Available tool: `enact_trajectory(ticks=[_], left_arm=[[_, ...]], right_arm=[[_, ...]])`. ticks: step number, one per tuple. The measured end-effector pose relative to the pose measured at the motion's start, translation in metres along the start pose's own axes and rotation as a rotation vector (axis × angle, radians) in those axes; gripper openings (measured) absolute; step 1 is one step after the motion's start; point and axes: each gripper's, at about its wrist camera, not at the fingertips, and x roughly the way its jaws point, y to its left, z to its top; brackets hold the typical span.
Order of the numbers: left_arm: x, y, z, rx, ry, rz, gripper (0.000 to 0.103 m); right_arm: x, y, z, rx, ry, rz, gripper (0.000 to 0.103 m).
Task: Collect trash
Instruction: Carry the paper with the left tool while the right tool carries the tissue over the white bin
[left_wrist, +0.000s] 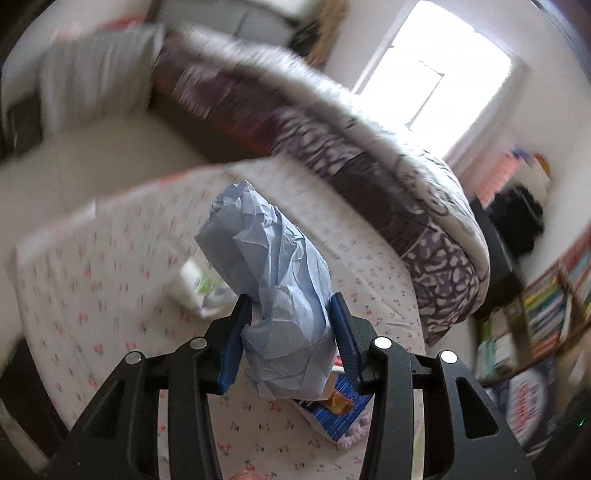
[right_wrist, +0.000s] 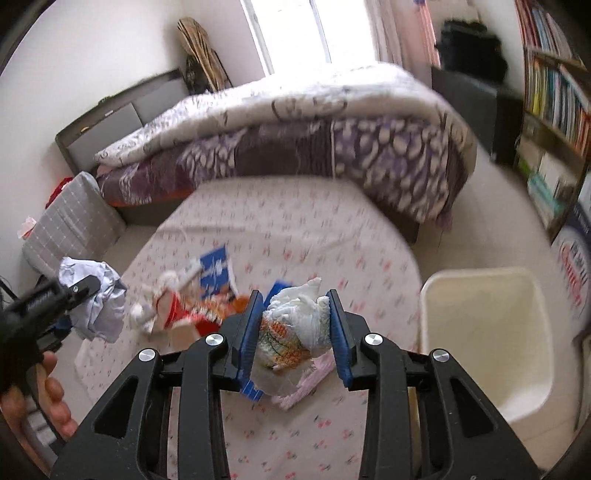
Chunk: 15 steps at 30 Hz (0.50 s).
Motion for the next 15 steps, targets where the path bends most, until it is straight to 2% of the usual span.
enact_trajectory(ticks=[4, 7, 11, 15], left_arm=[[-0.019, -0.035, -0.010, 0.153, -0.101, 0.020, 0.044], [-0.026, -0.059, -0.020, 0.238, -0.146, 0.019, 0.044], [-0.027, -0.083, -0.033, 0.310, -0.171, 0.011, 0.044], [-0.021, -0.102, -0.046, 0.342, -0.146, -0.016, 0.044]], right_arm=[[-0.015, -0.012, 0.012, -0.024, -0.083, -0.037, 0.033], [-0.020, -0.026, 0.015, -0.015, -0.127, -0.068, 0.033], [-0.023, -0.052, 0.010, -0.010, -0.186, -0.132, 0.033], [-0.025, -0.074, 0.007, 0.006, -0.202, -0.177, 0.033]])
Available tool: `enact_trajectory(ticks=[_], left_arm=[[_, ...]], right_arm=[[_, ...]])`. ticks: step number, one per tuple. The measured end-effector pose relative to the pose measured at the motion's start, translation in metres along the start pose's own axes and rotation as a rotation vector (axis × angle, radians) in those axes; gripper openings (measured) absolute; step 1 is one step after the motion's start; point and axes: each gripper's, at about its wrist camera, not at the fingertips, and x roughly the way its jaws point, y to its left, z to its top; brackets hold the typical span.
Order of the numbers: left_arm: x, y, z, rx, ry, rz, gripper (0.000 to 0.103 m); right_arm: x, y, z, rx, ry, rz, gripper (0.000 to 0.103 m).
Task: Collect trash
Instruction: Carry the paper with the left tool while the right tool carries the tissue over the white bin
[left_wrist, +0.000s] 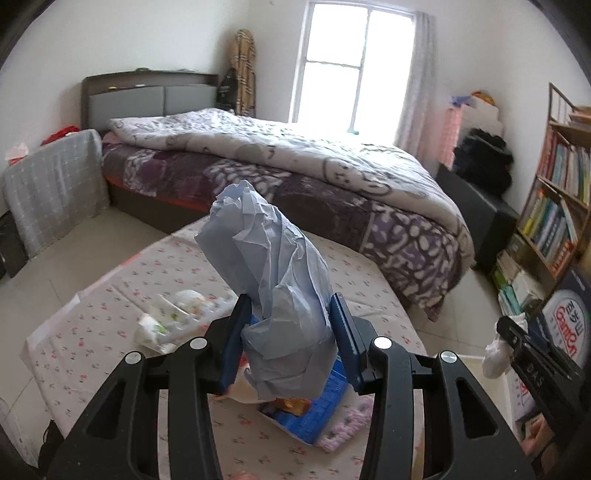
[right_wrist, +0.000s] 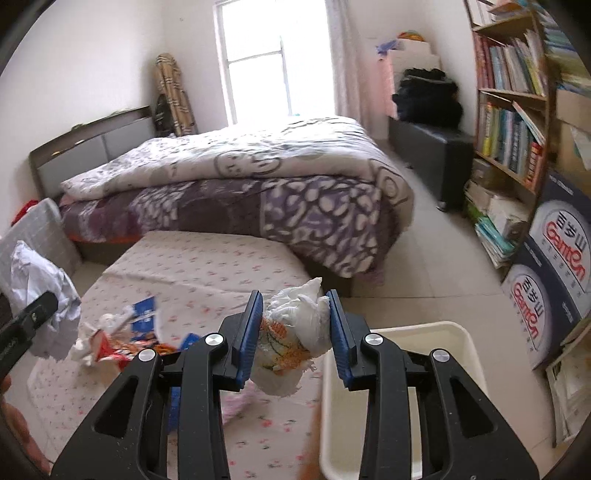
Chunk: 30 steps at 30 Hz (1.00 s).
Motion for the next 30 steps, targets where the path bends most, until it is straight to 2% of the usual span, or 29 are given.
enact_trajectory(ticks=[14, 22, 26, 30], left_arm=[[0.013, -0.101, -0.032, 0.101, 0.086, -0.156, 0.045], [0.026, -0.172, -0.064, 0.174, 0.198, -0.258, 0.045], [0.036, -0.203, -0.079, 0.168, 0.274, -0.319, 0.045], [0.047, -0.228, -0.088, 0.160, 0.337, -0.392, 0.051]], right_arm=[[-0.007, -0.090, 0.009, 0.198, -0.011, -0.070, 0.034], [-0.010, -0.140, 0.015, 0.350, -0.002, -0.084, 0.034], [-0.015, -0.156, 0.018, 0.396, -0.013, -0.091, 0.034], [-0.018, -0.176, 0.018, 0.460, -0.018, -0.094, 0.034]])
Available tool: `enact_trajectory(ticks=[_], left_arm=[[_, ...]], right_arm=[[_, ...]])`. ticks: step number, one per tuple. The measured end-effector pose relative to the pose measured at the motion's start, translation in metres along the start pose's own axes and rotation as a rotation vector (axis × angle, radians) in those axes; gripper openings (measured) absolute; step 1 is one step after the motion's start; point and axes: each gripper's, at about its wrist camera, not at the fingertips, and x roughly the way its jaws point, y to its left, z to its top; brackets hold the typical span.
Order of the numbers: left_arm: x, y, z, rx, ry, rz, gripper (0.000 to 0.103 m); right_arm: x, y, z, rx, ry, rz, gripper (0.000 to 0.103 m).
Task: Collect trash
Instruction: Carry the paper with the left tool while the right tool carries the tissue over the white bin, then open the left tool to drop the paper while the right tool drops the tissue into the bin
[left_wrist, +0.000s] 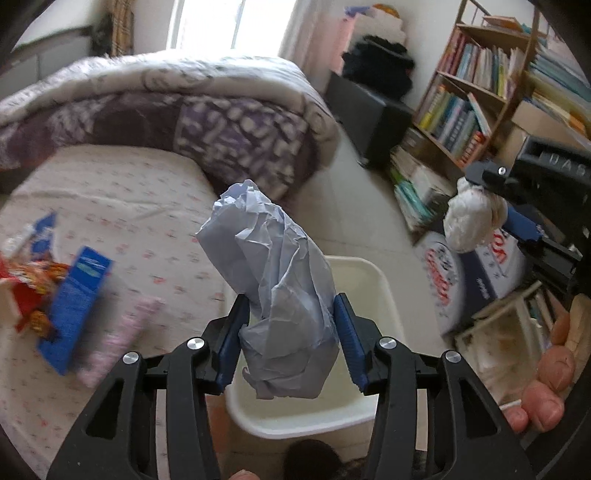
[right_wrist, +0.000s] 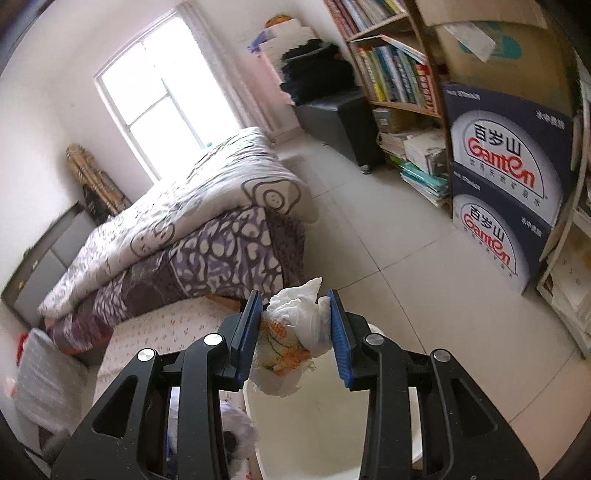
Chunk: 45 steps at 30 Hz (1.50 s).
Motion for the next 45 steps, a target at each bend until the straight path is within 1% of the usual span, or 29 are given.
enact_trajectory(ticks=[1, 2, 4, 7, 10, 13, 17, 19, 22, 23, 24, 26, 27, 32, 34, 36, 41, 45], left_arm=[[0.004, -0.002, 0.000, -0.003, 0.010, -0.015, 0.058], [0.007, -0.005, 0.002, -0.007, 0.020, -0.031, 0.060], [0.010, -0.007, 0.003, -0.014, 0.030, -0.049, 0.068], [0.012, -0.007, 0.006, -0.016, 0.040, -0.060, 0.075], [0.010, -0.005, 0.008, 0.009, 0.038, -0.031, 0.075], [0.003, 0.002, 0.010, 0.040, 0.017, 0.011, 0.075], [-0.009, 0.016, 0.014, 0.073, -0.026, 0.070, 0.076], [-0.016, 0.025, 0.016, 0.075, -0.053, 0.097, 0.077], [-0.022, 0.038, 0.019, 0.065, -0.081, 0.124, 0.078], [-0.024, 0.042, 0.020, 0.064, -0.087, 0.133, 0.079], [-0.026, 0.046, 0.020, 0.063, -0.093, 0.148, 0.080], [-0.028, 0.053, 0.021, 0.060, -0.102, 0.168, 0.081], [-0.029, 0.057, 0.021, 0.055, -0.103, 0.174, 0.081], [-0.033, 0.074, 0.019, 0.034, -0.103, 0.198, 0.083], [-0.034, 0.081, 0.019, 0.026, -0.104, 0.216, 0.085], [-0.036, 0.089, 0.018, 0.012, -0.102, 0.229, 0.086], [-0.042, 0.114, 0.021, -0.029, -0.098, 0.282, 0.087], [-0.050, 0.139, 0.024, -0.062, -0.104, 0.344, 0.089]], right_arm=[[0.000, -0.004, 0.002, 0.014, 0.001, -0.001, 0.034], [0.000, -0.006, 0.003, 0.022, 0.001, -0.002, 0.034], [0.001, -0.011, 0.006, 0.040, 0.000, -0.003, 0.034], [0.000, -0.014, 0.008, 0.050, -0.007, -0.004, 0.034], [-0.002, -0.013, 0.008, 0.037, -0.022, -0.011, 0.034], [-0.002, -0.007, 0.006, 0.004, -0.029, -0.024, 0.035], [0.000, 0.002, 0.001, -0.039, -0.027, -0.052, 0.037], [0.003, 0.007, -0.004, -0.065, -0.018, -0.080, 0.038], [0.009, 0.013, -0.010, -0.095, -0.001, -0.118, 0.046], [0.010, 0.015, -0.012, -0.103, 0.004, -0.127, 0.055], [0.012, 0.018, -0.015, -0.110, 0.008, -0.141, 0.067], [0.013, 0.020, -0.017, -0.104, 0.006, -0.153, 0.080], [0.013, 0.022, -0.018, -0.102, 0.004, -0.156, 0.085], [0.017, 0.039, -0.026, -0.140, 0.004, -0.159, 0.092], [0.018, 0.048, -0.031, -0.164, 0.006, -0.156, 0.092], [0.020, 0.057, -0.036, -0.187, 0.008, -0.151, 0.096], [0.027, 0.076, -0.047, -0.214, 0.035, -0.130, 0.096], [0.034, 0.093, -0.058, -0.238, 0.067, -0.113, 0.096]])
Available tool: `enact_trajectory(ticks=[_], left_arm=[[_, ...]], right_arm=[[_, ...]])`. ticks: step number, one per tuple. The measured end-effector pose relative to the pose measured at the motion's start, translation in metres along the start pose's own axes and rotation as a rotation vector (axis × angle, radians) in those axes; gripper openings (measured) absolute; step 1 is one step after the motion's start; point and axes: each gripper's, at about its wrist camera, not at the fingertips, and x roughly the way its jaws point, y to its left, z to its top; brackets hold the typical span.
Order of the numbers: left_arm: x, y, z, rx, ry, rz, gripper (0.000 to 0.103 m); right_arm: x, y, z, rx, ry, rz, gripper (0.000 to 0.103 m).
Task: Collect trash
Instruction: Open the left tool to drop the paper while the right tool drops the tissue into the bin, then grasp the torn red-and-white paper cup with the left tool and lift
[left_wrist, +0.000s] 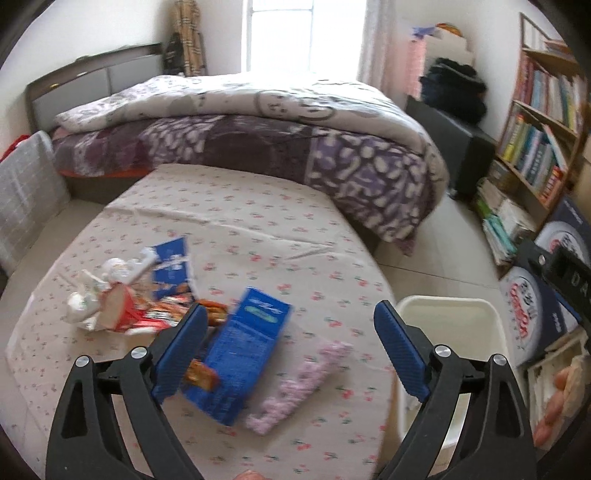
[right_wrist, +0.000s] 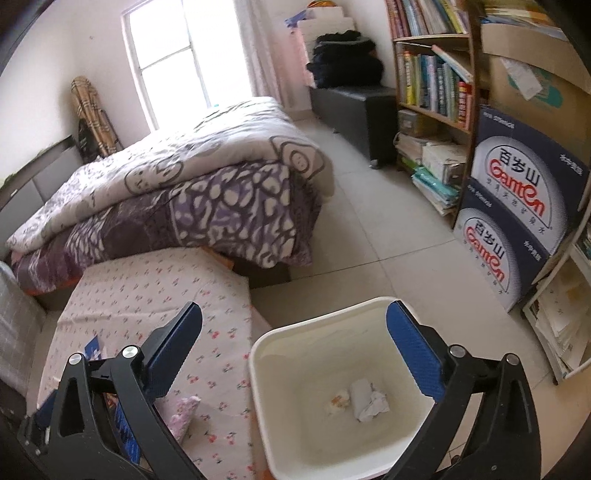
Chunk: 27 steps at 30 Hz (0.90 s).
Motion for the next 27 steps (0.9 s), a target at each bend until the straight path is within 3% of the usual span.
enact_trajectory(ticks=[7, 13, 17, 21, 27], left_arm=[[0.014, 0.054, 0.006, -0.074, 0.047, 0.120, 0.089], [0.032, 0.114, 0.013, -0.196, 0.125, 0.199, 0.089], [0.051, 0.151, 0.011, -0.310, 0.202, 0.176, 0.089], [0.067, 0.180, 0.008, -0.433, 0.260, 0.097, 0.089], [0.092, 0.189, -0.003, -0.511, 0.326, 0.063, 0.089]], right_arm=[[0.008, 0.037, -0.013, -0.066, 0.043, 0.037, 0.096], [0.015, 0.064, -0.024, -0.101, 0.087, 0.071, 0.096], [0.020, 0.079, -0.031, -0.120, 0.106, 0.087, 0.096], [0.023, 0.095, -0.037, -0.133, 0.133, 0.115, 0.096], [0.024, 0.114, -0.044, -0.165, 0.163, 0.154, 0.096]])
